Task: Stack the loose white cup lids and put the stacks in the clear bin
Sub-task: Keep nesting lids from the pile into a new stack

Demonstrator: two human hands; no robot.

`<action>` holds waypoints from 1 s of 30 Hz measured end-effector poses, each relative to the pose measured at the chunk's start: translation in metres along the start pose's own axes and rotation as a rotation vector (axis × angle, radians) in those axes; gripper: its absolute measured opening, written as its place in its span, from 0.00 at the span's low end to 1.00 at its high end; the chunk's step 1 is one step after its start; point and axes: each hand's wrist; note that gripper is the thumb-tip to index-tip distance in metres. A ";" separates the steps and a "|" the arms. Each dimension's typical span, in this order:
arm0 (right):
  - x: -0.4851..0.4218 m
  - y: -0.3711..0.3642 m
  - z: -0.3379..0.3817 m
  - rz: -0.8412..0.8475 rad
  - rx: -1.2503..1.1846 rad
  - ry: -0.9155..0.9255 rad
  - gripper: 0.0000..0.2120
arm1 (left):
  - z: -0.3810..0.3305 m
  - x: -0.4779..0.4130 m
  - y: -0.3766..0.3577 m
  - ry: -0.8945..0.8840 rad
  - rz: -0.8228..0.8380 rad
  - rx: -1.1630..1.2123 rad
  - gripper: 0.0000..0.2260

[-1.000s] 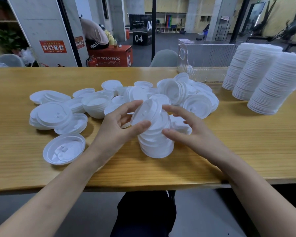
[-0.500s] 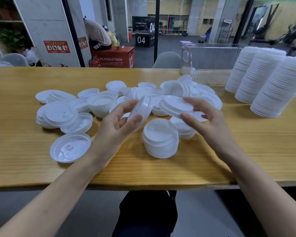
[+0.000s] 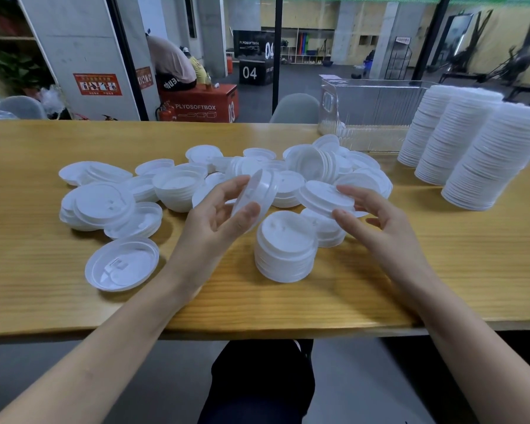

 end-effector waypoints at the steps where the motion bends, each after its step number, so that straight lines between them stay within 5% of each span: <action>1: 0.001 0.000 0.003 0.018 0.001 0.012 0.21 | 0.001 -0.001 0.003 0.002 -0.034 -0.031 0.27; 10: 0.014 -0.020 0.012 0.233 0.064 0.048 0.24 | 0.015 0.006 0.020 0.022 -0.175 -0.350 0.35; 30: 0.012 -0.022 0.007 0.281 0.136 0.063 0.28 | 0.013 0.007 0.021 0.079 -0.181 -0.358 0.32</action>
Point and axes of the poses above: each hand's wrist, its own x-axis away from the middle knuckle, its own y-axis out of the back of the hand, z = x × y, and after that the axes turned 5 degrees about z, right-handed
